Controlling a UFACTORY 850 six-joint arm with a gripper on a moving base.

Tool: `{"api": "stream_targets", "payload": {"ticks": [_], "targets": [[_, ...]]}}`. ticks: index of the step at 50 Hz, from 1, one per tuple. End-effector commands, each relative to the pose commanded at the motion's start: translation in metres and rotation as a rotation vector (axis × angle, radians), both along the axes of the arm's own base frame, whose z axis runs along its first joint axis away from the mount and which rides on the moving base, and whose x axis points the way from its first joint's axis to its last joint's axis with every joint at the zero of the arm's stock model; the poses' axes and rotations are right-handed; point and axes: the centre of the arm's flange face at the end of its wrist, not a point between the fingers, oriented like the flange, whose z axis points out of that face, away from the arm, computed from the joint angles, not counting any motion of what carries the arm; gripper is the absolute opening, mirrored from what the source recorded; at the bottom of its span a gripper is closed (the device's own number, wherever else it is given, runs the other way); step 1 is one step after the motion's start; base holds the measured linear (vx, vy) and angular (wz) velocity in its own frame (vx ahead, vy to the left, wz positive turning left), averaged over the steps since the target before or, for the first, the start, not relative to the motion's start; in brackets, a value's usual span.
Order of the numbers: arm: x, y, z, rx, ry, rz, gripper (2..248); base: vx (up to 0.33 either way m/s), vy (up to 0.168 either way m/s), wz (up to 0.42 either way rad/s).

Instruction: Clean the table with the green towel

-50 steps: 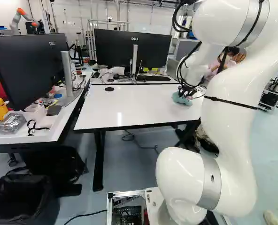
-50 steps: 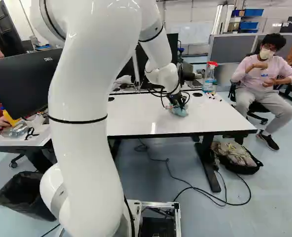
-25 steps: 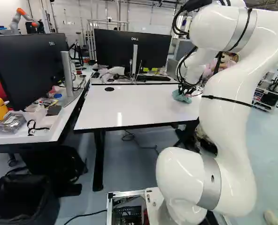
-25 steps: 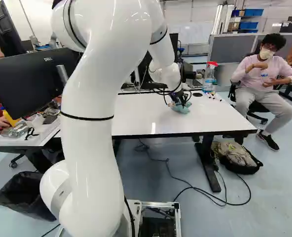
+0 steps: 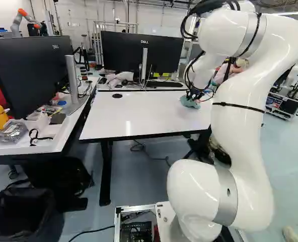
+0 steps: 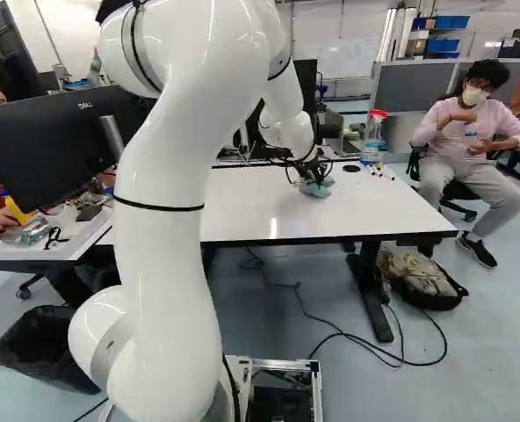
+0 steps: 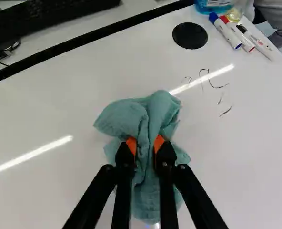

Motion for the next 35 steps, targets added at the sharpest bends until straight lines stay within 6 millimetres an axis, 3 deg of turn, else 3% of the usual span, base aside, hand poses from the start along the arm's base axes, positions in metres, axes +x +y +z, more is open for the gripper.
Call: {"api": "stream_targets", "payload": {"ticks": [17,35], "targets": [[-0.012,0.025,0.002,0.005,0.014,0.030,59,0.000,0.000,0.000],[-0.044,0.030,0.004,0.013,0.034,0.019,59,0.000,0.000,0.000]]}}
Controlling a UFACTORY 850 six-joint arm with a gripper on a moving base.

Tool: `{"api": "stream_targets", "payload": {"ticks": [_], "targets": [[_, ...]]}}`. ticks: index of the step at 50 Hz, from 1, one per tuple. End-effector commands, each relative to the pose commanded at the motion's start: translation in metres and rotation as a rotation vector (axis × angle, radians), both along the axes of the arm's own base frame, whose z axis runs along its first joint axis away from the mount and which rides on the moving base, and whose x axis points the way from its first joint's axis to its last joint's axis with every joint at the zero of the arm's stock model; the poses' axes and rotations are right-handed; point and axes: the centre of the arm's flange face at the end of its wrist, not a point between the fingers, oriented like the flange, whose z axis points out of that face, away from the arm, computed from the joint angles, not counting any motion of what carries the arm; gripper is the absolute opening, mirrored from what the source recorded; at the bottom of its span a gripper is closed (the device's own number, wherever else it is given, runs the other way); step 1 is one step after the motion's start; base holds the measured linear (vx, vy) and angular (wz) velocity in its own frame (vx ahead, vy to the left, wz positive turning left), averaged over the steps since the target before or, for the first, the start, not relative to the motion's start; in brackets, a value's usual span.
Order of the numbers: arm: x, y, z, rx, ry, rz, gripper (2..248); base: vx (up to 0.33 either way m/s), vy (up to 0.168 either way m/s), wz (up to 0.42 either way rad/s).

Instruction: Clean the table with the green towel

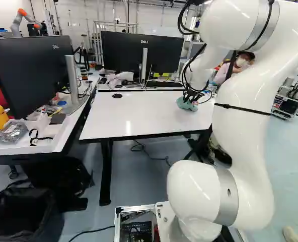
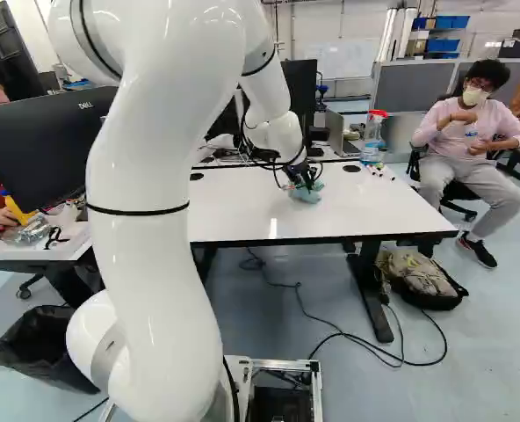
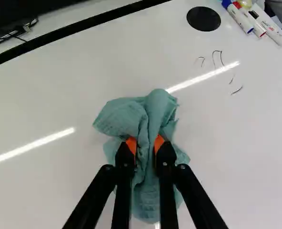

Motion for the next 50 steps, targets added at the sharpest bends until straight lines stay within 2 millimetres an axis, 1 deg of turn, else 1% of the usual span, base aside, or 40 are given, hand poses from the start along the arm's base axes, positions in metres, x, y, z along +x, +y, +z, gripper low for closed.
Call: {"api": "stream_targets", "payload": {"ticks": [6,13,27,36,50], "targets": [[-0.009,-0.004,0.000,0.002,0.004,-0.012,59,0.000,0.000,0.000],[-0.015,-0.014,0.000,0.002,0.005,-0.032,59,0.000,0.000,0.000],[-0.015,-0.038,0.000,0.000,-0.001,-0.070,59,0.000,0.000,0.000],[-0.015,-0.038,0.001,-0.001,-0.003,-0.070,59,0.000,0.000,0.000],[-0.019,-0.036,0.017,-0.009,-0.021,-0.070,59,0.000,0.000,0.000]]}}
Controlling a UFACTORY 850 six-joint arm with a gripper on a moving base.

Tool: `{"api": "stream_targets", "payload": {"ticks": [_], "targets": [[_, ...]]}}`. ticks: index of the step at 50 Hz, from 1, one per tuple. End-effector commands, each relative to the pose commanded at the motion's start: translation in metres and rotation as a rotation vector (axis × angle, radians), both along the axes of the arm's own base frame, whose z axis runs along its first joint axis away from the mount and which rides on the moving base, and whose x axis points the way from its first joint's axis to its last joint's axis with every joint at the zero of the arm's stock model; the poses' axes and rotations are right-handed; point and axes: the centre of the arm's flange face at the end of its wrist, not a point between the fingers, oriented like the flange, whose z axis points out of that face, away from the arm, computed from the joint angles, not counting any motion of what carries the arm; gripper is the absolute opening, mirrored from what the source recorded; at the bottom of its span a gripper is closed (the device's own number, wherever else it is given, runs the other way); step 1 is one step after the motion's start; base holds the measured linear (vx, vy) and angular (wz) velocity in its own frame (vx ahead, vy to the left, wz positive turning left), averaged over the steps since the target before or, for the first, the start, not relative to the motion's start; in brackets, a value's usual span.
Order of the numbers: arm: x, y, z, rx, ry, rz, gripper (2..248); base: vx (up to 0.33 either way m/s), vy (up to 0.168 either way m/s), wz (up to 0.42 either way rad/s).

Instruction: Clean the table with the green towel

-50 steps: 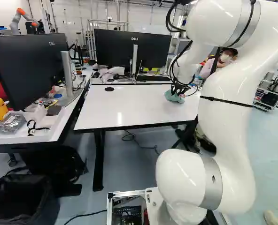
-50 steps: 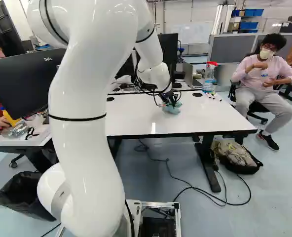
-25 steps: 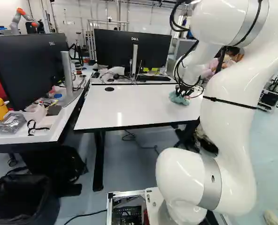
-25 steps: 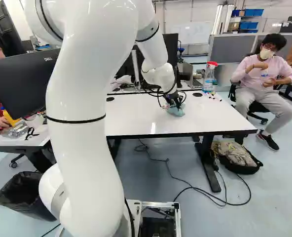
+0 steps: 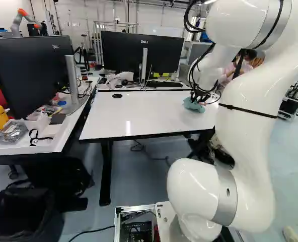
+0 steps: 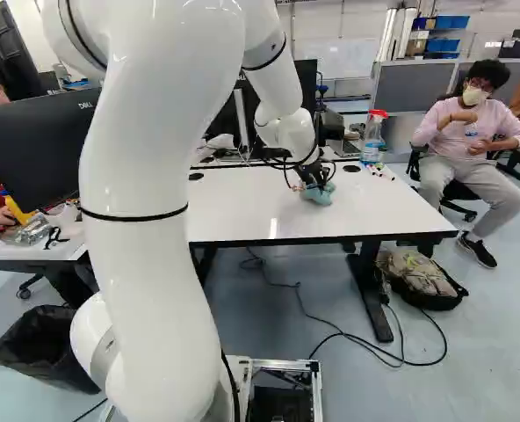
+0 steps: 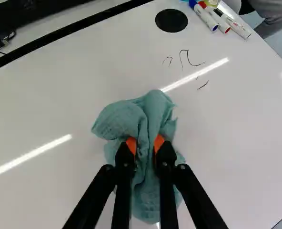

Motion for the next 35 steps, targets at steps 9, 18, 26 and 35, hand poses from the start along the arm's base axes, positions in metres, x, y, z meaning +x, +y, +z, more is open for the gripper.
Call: {"api": "stream_targets", "payload": {"ticks": [9,18,26,35], "targets": [[-0.007,0.003,0.010,0.007,0.016,0.000,59,0.000,0.000,0.000],[-0.019,0.010,0.019,0.023,0.048,0.001,59,0.000,0.000,0.000],[-0.032,0.017,0.027,0.040,0.086,0.003,59,0.000,0.000,0.000],[-0.048,0.025,0.036,0.061,0.131,0.004,59,0.000,0.000,0.000]]}}
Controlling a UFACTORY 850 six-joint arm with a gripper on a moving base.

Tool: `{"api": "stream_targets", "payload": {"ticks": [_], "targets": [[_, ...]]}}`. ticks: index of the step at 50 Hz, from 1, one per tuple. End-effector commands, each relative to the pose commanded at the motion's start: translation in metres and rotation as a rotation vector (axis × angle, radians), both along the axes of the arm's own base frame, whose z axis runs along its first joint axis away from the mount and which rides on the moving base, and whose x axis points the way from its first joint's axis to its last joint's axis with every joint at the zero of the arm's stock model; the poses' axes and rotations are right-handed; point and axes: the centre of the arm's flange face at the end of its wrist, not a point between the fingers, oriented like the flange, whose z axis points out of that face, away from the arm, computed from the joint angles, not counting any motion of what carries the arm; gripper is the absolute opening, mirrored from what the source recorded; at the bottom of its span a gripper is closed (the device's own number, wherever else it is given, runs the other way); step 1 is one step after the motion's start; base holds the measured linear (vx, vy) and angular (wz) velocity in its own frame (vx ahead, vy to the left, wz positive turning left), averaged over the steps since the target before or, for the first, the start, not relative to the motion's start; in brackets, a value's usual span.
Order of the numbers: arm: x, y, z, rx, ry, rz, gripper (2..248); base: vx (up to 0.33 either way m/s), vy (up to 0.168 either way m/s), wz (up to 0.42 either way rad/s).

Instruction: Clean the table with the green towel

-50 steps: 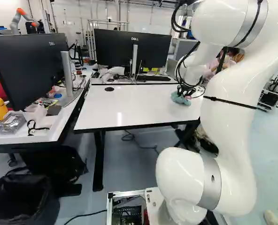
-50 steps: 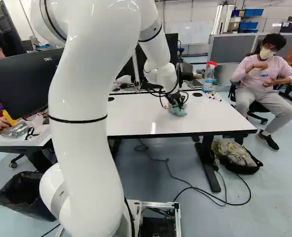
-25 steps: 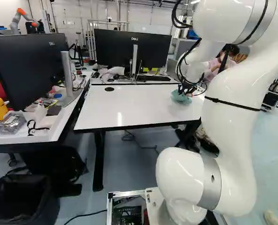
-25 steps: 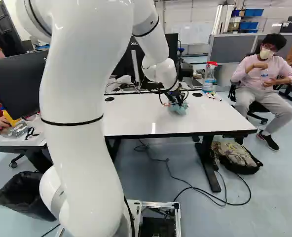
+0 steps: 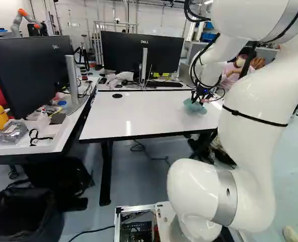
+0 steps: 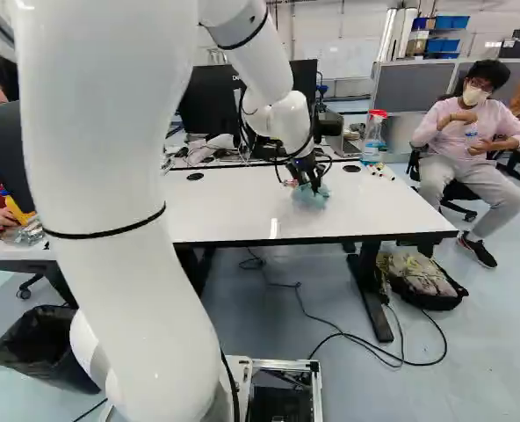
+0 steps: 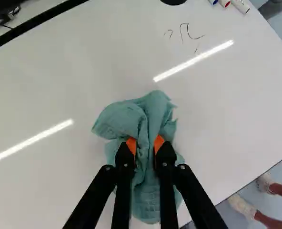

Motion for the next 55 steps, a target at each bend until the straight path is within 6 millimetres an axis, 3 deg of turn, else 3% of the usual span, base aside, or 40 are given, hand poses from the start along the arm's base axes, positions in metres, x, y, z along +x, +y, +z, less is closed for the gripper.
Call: {"api": "stream_targets", "payload": {"ticks": [15,42,55], "targets": [[-0.021,0.009,0.016,0.024,0.051,0.000,59,0.000,0.000,0.000],[-0.019,0.009,0.016,0.024,0.051,0.001,59,0.000,0.000,0.000],[-0.006,0.004,0.017,0.012,0.025,0.002,59,0.000,0.000,0.000]]}}
